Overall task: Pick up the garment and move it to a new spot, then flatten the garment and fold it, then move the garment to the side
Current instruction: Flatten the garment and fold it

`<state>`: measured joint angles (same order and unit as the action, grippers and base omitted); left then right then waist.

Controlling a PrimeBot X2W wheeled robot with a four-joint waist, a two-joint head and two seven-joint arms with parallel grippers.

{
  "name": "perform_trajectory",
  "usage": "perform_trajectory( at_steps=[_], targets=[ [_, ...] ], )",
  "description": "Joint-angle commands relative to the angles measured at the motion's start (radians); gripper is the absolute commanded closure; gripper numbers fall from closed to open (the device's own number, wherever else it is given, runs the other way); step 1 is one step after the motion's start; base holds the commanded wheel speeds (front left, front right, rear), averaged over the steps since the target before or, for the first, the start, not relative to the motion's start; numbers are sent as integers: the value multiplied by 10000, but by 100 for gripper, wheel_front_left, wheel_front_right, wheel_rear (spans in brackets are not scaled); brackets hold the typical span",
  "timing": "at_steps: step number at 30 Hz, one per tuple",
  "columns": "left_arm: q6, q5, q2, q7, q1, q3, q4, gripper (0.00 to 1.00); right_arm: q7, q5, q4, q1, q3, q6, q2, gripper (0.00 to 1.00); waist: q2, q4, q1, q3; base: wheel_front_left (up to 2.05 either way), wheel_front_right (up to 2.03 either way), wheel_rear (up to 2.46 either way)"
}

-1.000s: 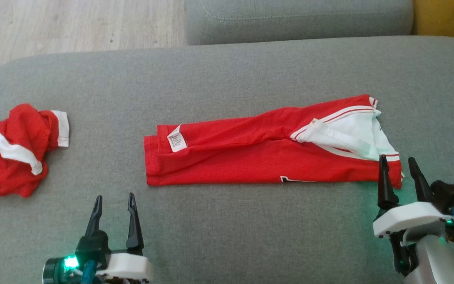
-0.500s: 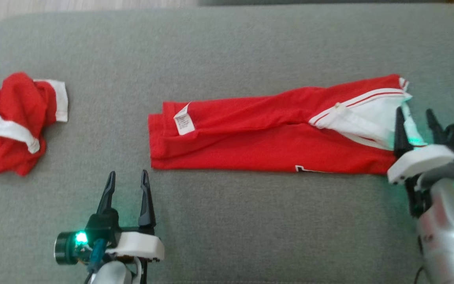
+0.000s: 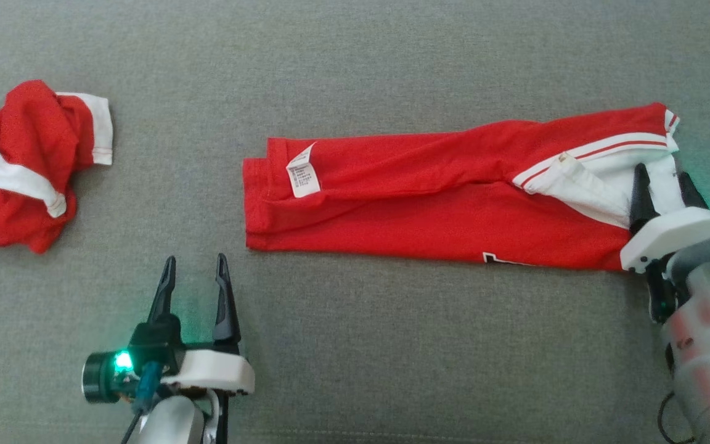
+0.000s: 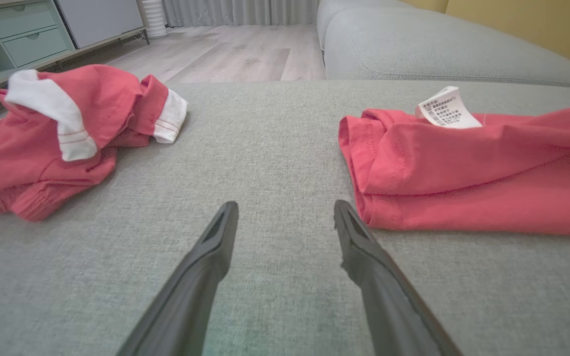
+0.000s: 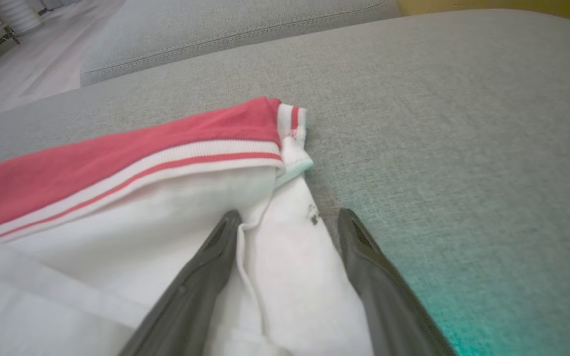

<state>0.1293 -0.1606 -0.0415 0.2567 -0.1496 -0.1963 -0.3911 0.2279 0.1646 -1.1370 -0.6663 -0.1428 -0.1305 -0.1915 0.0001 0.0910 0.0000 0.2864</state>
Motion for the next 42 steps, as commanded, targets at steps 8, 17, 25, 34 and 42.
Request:
perform_trajectory(
  at_steps=[8,17,25,34,42],
  targets=[
    [35,-217,-87,51,-434,97,299,0,-490,1443,-167,407,1354,-2,201,100,-1,-217,0,-61,0,0,0],
    [1,-284,-87,51,-196,-2,265,0,271,2967,1691,641,2382,-2,-239,100,-1,-282,0,-631,0,0,0],
    [-84,-417,-87,51,72,-380,195,0,321,4908,4988,1307,4971,-2,122,100,-1,263,0,-1131,0,0,0],
    [-161,-496,-87,51,274,-1015,149,0,-208,6177,6057,1312,7157,-2,366,100,-1,1927,0,-1431,0,0,0],
    [-207,-626,-87,51,328,-1556,48,0,-36,6332,4683,690,7624,-2,967,100,-1,3324,0,-1430,0,0,0]
  ],
)
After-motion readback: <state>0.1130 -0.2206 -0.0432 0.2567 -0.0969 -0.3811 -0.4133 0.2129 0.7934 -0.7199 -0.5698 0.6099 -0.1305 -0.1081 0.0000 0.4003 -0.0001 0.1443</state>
